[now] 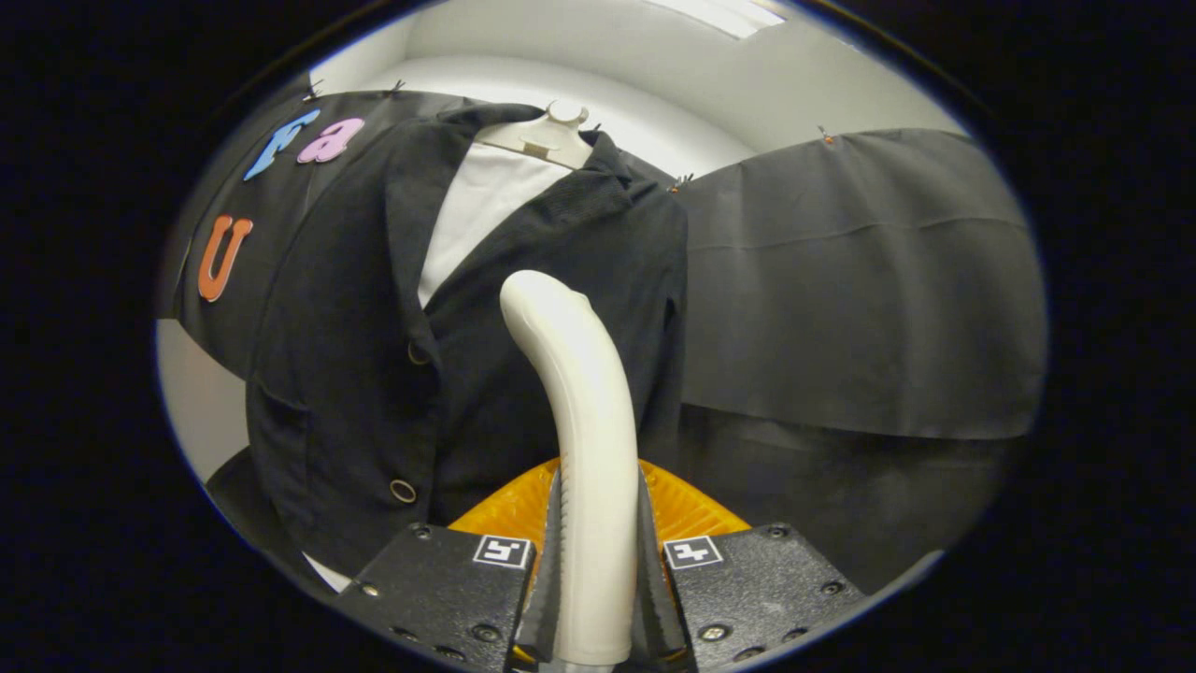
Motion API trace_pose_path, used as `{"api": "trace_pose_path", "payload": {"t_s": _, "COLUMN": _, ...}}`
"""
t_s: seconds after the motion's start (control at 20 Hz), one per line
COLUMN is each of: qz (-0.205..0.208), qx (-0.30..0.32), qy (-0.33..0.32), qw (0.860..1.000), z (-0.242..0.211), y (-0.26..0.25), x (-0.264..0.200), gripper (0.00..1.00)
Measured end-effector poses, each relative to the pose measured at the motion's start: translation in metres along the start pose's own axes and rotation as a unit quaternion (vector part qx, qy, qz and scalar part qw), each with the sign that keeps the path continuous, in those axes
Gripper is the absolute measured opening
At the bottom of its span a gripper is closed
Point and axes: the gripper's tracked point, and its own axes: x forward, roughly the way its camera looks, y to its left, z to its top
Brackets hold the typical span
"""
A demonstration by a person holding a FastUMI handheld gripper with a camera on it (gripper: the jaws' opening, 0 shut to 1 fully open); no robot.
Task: Iron the clothes twice with a garment steamer, once on the left side and once on the right side.
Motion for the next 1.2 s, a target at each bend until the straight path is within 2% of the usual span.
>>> {"api": "trace_pose_path", "payload": {"t_s": 0.6, "qz": 0.007, "qx": -0.013, "qy": 0.034, "qw": 0.999, "z": -0.063, "y": 0.019, "x": -0.029, "gripper": 0.39}}
{"api": "trace_pose_path", "payload": {"t_s": 0.95, "qz": 0.016, "qx": -0.025, "qy": 0.057, "qw": 0.998, "z": -0.075, "y": 0.016, "x": -0.028, "gripper": 0.39}}
{"api": "trace_pose_path", "payload": {"t_s": 1.2, "qz": 0.017, "qx": -0.032, "qy": 0.098, "qw": 0.995, "z": -0.092, "y": 0.019, "x": -0.022, "gripper": 0.39}}
